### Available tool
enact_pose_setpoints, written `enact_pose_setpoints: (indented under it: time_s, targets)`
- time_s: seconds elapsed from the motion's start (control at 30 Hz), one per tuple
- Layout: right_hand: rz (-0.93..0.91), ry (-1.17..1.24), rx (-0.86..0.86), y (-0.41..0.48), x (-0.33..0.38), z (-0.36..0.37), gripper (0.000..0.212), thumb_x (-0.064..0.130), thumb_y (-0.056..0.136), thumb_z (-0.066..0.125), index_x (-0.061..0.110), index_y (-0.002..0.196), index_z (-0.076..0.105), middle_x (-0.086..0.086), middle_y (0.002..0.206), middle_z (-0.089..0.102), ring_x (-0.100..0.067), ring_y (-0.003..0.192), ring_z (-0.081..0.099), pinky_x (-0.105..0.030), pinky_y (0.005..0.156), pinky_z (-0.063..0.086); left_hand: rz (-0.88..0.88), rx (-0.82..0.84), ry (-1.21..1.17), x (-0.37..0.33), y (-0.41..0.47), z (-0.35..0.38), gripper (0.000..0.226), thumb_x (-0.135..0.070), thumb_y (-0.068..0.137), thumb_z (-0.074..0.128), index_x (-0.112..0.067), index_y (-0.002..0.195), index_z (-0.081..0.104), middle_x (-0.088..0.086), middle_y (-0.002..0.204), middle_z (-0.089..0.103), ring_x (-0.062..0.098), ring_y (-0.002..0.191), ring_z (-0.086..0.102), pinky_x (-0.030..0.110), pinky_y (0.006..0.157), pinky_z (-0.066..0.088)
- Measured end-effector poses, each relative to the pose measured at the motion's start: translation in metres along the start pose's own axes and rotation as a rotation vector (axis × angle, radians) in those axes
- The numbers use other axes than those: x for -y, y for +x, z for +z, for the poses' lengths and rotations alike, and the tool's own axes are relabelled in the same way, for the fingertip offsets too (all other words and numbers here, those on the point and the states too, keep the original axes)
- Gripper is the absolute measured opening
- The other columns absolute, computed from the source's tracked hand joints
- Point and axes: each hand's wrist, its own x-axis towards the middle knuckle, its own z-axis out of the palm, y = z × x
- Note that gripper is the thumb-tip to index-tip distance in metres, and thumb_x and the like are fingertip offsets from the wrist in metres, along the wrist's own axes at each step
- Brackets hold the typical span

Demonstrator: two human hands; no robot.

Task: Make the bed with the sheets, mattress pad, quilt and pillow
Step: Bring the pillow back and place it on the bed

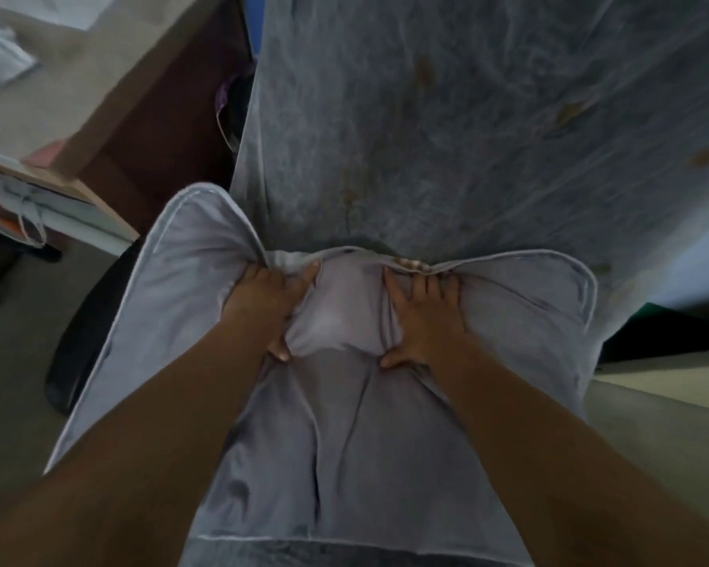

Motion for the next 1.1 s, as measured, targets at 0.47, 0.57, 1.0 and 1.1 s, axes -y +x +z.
enact_pose_setpoints:
  time_s: [0.47,0.57,1.0,1.1]
  targets:
    - [-0.106,-0.034,-0.417,-0.057,0.037,-0.028,0.069,0.032,0.023,0.087,0.019,0.086,0.061,-0.003,0.06,0.06,-0.024,0.053,0.06,-0.035,0.06,0.048,0.078,-0.445,0.014,-0.005,-0.085,0.016,0.026,-0.02,0.051,0.067,-0.013,0.076,0.071,0.003,0.043,0.058,0.023,0.038,0.056,0.028,0.055,0.05]
    - [-0.193,-0.022,-0.468,-0.094,0.056,-0.054,0.061,0.023,0.023,0.084,0.021,0.08,0.061,0.0,0.054,0.058,-0.021,0.046,0.058,-0.033,0.054,0.046,0.031,-0.517,-0.06,0.001,-0.145,0.018,0.04,-0.021,0.062,0.04,-0.012,0.082,0.074,0.005,0.04,0.055,0.024,0.033,0.053,0.03,0.046,0.048]
    - [-0.563,0.018,-0.622,-0.332,0.197,-0.184,0.05,0.017,0.048,0.072,0.022,0.092,0.049,-0.002,0.074,0.062,-0.028,0.059,0.063,-0.03,0.048,0.043,-0.282,-0.608,-0.067,0.008,-0.514,-0.023,0.019,-0.022,0.063,0.056,-0.019,0.075,0.07,0.004,0.041,0.055,0.022,0.029,0.05,0.021,0.035,0.038]
    - [-0.643,0.018,-0.655,-0.402,0.242,-0.226,0.043,0.014,0.06,0.063,0.021,0.101,0.052,-0.004,0.089,0.066,-0.03,0.076,0.067,-0.032,0.056,0.045,-0.361,-0.662,-0.009,0.007,-0.619,-0.036,0.036,-0.023,0.066,0.034,-0.019,0.071,0.069,0.004,0.041,0.054,0.022,0.03,0.049,0.02,0.038,0.035]
